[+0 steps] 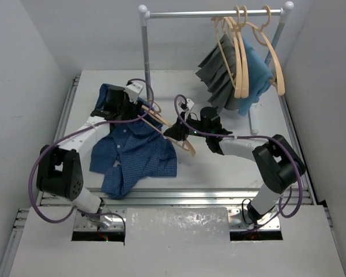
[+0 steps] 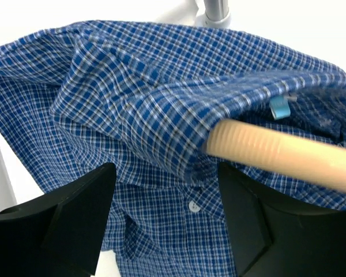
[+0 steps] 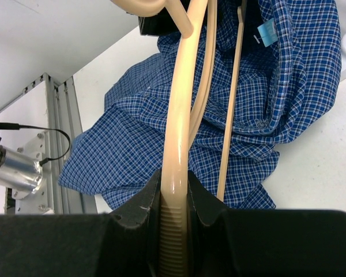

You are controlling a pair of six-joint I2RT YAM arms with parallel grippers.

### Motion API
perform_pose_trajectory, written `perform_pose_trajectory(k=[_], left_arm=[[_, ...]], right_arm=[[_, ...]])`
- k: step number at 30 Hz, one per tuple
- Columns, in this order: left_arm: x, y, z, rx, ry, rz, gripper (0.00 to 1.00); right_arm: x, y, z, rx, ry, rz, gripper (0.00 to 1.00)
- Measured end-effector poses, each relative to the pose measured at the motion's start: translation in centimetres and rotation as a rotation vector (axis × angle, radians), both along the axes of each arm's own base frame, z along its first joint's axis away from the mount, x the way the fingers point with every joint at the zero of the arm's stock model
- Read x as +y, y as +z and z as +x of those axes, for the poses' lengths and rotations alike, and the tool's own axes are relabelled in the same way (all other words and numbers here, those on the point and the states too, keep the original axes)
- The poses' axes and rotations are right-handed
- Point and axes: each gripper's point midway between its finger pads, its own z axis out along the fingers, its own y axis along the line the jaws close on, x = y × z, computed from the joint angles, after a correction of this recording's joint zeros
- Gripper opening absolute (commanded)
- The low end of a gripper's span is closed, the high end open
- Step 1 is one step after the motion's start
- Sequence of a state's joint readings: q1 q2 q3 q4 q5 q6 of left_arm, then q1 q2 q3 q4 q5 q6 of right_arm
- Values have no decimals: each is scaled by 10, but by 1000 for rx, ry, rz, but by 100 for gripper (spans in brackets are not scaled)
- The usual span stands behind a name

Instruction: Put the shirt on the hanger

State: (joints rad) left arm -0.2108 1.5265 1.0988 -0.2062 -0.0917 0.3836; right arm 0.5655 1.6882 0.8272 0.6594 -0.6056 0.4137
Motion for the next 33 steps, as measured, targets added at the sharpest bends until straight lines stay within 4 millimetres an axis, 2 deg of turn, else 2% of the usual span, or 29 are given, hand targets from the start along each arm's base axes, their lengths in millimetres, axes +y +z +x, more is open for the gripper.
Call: perform_pose_trajectory(k=[4, 7, 8, 12, 16, 18, 20, 24, 26, 30, 33], left_arm=[[-4, 8, 9, -45, 17, -42, 45], [-7, 12, 14, -70, 26, -69, 18], [-7, 10, 16, -72, 27, -73, 1], [-9, 1, 16, -50, 28, -78, 0], [-19, 5, 9, -30, -24, -113, 0], [-28, 15, -2, -16, -80, -149, 0], [-40, 33, -17, -19, -149, -190, 0], [-55, 72, -41, -45, -270, -234, 0], [-61, 85, -50, -48, -324, -245, 0], [-72, 90, -70, 2, -425, -262, 0], [-78, 86, -85, 57, -489, -272, 0]], right_arm=[[0, 0, 1, 0, 0, 2, 0], [2, 0, 2, 0, 0, 2, 0], [2, -1, 3, 0, -1, 2, 0], [2, -2, 3, 6, -1, -2, 0], [5, -1, 7, 1, 3, -7, 0], [9, 0, 10, -10, 15, -10, 0], [16, 5, 13, -27, 37, -7, 0], [29, 25, 20, -90, 92, 12, 0], [33, 37, 23, -123, 109, 25, 0], [41, 52, 26, -163, 149, 47, 0], [44, 52, 26, -164, 175, 54, 0]])
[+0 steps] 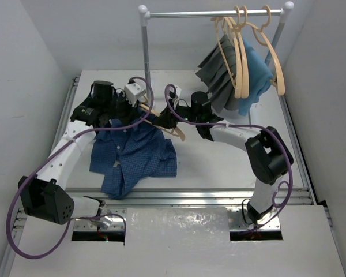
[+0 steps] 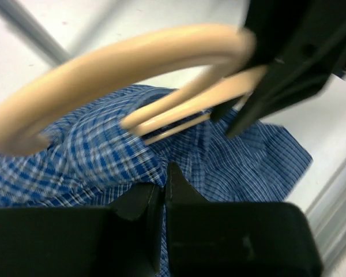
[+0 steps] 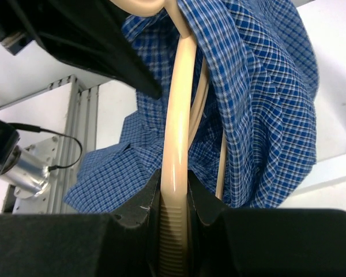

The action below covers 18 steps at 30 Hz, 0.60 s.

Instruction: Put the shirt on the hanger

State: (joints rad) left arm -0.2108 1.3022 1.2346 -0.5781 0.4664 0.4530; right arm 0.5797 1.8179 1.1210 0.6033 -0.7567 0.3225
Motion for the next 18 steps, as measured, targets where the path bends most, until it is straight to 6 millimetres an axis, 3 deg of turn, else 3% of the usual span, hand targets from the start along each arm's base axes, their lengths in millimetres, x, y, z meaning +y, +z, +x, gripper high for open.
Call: perform_pose_trajectory(k=[2, 3, 4, 5, 7, 12, 18], left_arm=[[-3, -2, -9, 23, -46, 6, 6], [-4, -3, -14, 33, -66, 11, 25], [-4, -4, -19, 46, -93, 18, 36], [-5, -5, -24, 51, -116, 28, 57], [-2, -5, -32, 69, -139, 55, 76], [15, 23, -31, -11, -105, 153, 79], [61, 38, -27, -130, -13, 362, 80]], right_arm=[[2, -3, -3, 9, 16, -1, 0], [3, -5, -4, 13, 24, 0, 0], [4, -7, -6, 21, 34, 1, 0], [5, -7, -7, 23, 39, 3, 0], [6, -9, -7, 24, 42, 7, 0], [2, -20, -12, 42, 46, 3, 0], [2, -26, -17, 61, 66, 0, 0]])
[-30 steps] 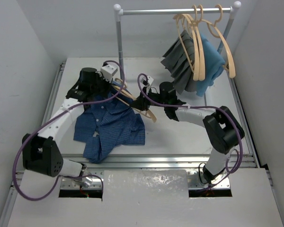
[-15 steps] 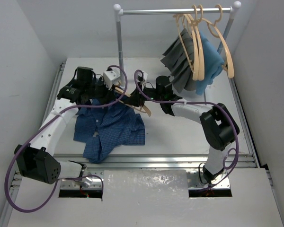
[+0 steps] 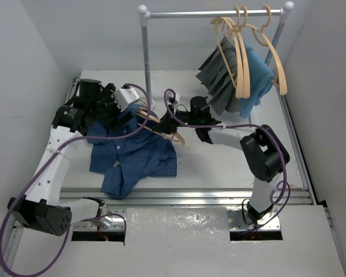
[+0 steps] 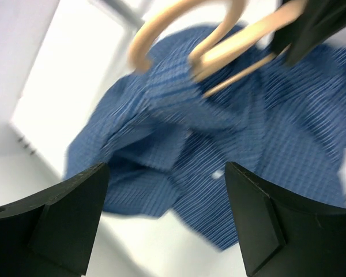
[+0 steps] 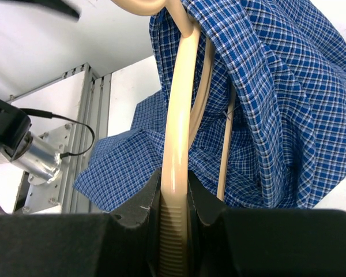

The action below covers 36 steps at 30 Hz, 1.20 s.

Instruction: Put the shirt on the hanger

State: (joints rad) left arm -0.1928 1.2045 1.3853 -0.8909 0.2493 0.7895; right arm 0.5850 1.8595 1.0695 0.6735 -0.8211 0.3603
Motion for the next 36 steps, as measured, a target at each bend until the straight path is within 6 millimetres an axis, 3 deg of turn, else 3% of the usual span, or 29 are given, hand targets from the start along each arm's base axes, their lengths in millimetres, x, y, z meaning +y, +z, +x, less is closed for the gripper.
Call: perform_pose_trajectory(k=[7, 10, 17, 21, 28, 31, 33, 36], left_arm=[[68, -1, 18, -68, 80, 142, 85], [84, -10, 37, -128, 78, 163, 86], [47, -35, 83, -187, -163, 71, 85], [31, -47, 79, -184, -319, 74, 76], [30, -82, 72, -69, -453, 113, 58], [32, -91, 66, -32, -473, 118, 61], [36, -90, 64, -34, -480, 116, 72], [50, -86, 60, -32, -472, 111, 79]], right_arm=[[0, -2, -1, 5, 6, -4, 0], [0, -5, -2, 5, 12, -12, 0], [-3, -13, -7, 13, 32, -48, 0], [-5, -16, -10, 3, 48, -67, 0], [-6, -14, -8, -8, 63, -73, 0], [-6, -12, -8, -14, 68, -80, 0], [-7, -10, -9, -20, 71, -84, 0], [-7, -5, -9, -29, 74, -85, 0]])
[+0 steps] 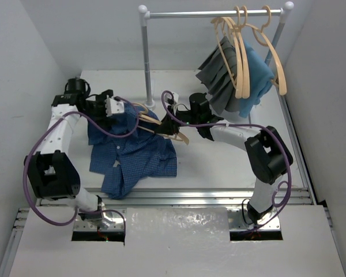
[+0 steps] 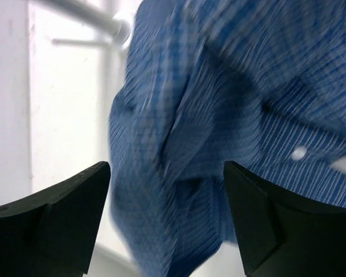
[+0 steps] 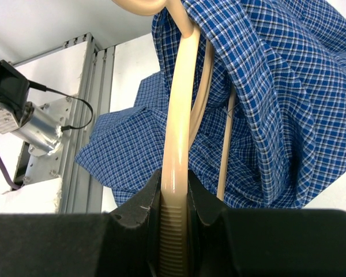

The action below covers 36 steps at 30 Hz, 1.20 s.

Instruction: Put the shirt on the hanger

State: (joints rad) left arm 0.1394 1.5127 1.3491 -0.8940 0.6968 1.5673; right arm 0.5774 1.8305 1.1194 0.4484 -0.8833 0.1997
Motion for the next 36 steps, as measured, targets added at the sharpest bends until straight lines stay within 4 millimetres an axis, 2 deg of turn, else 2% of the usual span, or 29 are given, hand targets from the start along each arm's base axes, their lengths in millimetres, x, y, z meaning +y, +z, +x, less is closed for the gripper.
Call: perform_pose_trajectory(k=[3, 6, 9, 10, 13, 17, 21, 26, 30, 32, 33, 34, 36], left_arm=[[23, 6, 4, -13, 29, 25, 80], [39, -4, 6, -3, 60, 44, 77], [38, -15, 8, 5, 71, 28, 69], [37, -17, 11, 2, 74, 18, 63], [35, -19, 24, -22, 72, -14, 50], [25, -23, 33, -19, 48, -69, 41], [5, -23, 30, 0, -24, -78, 38], [-46, -23, 6, 51, -173, -108, 38], [-81, -14, -15, 63, -274, -136, 34], [-91, -9, -24, 61, -309, -154, 28], [-93, -7, -27, 58, -319, -161, 12], [-96, -4, -30, 53, -329, -171, 7], [-96, -1, -38, 61, -339, -177, 6]], right_arm=[[0, 4, 0, -10, 3, 3, 0], [0, 6, 0, -13, 5, 5, 0], [1, 8, 0, -13, 10, 8, 0], [1, 8, -1, -11, 11, 7, 0], [1, 7, -1, -9, 13, 5, 0], [0, 5, -1, -6, 14, -4, 0], [-3, 0, -2, 7, 14, -20, 0], [-6, -5, -5, 3, 23, -45, 0], [-10, 2, -8, -23, 26, -56, 0], [-13, 8, -10, -35, 27, -59, 0], [-14, 10, -12, -37, 29, -61, 0], [-15, 12, -14, -44, 32, -62, 0], [-16, 18, -14, -76, 35, -59, 0]])
